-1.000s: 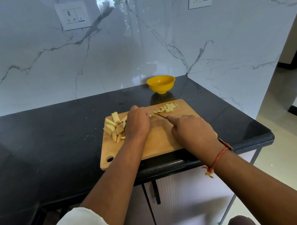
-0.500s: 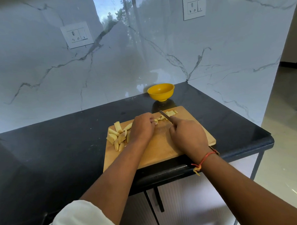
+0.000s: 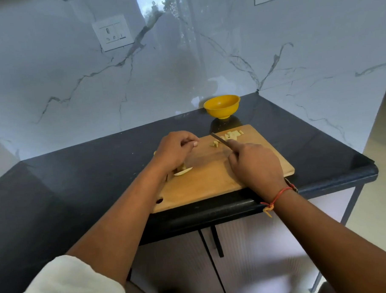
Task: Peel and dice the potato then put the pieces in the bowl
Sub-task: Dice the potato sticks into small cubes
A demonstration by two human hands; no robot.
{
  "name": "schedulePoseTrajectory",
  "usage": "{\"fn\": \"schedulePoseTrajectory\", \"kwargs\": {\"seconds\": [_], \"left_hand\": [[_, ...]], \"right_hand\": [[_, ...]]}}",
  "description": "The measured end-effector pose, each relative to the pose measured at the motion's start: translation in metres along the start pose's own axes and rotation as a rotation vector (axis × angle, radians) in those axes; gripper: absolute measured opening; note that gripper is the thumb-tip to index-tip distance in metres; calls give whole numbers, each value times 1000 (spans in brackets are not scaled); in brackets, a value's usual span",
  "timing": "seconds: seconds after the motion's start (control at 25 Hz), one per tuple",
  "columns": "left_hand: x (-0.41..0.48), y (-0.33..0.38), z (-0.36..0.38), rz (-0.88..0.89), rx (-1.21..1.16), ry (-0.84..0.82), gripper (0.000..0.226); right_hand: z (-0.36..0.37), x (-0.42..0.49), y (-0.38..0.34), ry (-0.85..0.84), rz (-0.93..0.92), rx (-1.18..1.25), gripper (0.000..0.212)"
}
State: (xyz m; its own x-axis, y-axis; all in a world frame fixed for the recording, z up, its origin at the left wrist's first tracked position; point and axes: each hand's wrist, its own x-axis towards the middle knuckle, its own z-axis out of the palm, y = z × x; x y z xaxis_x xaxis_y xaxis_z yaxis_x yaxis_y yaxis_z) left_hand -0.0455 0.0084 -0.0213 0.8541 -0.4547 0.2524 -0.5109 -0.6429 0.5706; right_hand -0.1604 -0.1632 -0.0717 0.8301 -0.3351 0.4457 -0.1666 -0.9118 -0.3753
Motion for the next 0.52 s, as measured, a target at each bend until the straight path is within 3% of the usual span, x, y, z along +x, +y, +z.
{"fn": "schedulePoseTrajectory", "kwargs": {"seconds": [0.12,0.32,0.52], "left_hand": [[-11,-9,-17,-29,3,-42,12],[-22,-9,-23,28,381,-352,18],[-27,-1,-13,58,423,-236,10]], "right_hand": [[0,0,0,5,-8,-11,42],[-2,-2,-1,-7,-10,-9,42],[-3,-3,-2,-8,-17,4,42]]}}
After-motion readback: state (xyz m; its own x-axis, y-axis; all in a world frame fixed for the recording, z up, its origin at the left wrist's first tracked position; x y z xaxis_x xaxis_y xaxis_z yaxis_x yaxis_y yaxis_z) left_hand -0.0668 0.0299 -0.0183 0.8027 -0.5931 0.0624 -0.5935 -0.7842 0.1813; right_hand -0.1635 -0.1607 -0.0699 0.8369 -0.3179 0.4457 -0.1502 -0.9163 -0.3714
